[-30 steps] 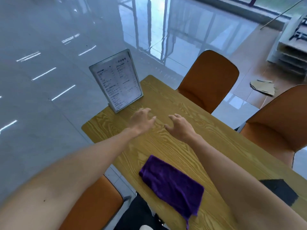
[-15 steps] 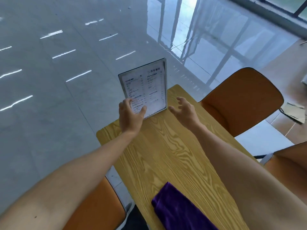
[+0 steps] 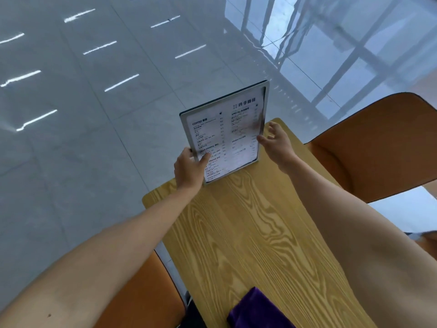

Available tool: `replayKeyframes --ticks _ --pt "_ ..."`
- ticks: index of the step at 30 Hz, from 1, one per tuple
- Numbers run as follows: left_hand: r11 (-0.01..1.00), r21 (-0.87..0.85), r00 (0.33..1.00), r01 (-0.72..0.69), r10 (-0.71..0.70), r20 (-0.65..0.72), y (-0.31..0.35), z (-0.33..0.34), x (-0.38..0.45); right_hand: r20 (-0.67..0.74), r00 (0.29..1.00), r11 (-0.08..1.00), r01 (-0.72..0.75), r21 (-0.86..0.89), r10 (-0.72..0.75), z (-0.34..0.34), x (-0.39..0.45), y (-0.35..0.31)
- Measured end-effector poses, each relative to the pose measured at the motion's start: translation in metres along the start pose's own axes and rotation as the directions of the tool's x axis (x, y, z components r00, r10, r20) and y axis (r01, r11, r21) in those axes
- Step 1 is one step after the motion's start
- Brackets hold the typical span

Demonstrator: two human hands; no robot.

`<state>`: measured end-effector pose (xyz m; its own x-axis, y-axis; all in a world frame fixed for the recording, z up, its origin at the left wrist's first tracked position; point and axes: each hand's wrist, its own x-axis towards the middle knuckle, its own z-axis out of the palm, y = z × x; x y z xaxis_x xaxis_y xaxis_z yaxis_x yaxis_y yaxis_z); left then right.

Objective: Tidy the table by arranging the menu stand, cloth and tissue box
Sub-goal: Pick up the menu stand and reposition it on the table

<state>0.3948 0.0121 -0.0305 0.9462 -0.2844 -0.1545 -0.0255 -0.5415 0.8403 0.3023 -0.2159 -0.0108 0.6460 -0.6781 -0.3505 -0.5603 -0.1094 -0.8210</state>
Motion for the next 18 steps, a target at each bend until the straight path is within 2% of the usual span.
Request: replayKeyframes --ticks 9,13,18 --pt "0.998 -0.045 0.998 -0.051 0.05 -0.026 -0.017 0.017 0.001 0.103 0.994 0.994 0.014 0.111 -0.026 0.007 0.024 0.017" --pt "0.996 -0.041 0.997 -0.075 0.075 -0.024 -0.021 0.018 0.005 0.068 0.997 0.985 0.027 0.171 -0.039 0.007 0.024 0.017" --pt "0.994 -0.024 0.994 -0.105 0.105 0.029 -0.02 0.015 0.011 0.059 0.997 0.995 0.035 0.096 -0.041 -0.005 0.01 0.033"
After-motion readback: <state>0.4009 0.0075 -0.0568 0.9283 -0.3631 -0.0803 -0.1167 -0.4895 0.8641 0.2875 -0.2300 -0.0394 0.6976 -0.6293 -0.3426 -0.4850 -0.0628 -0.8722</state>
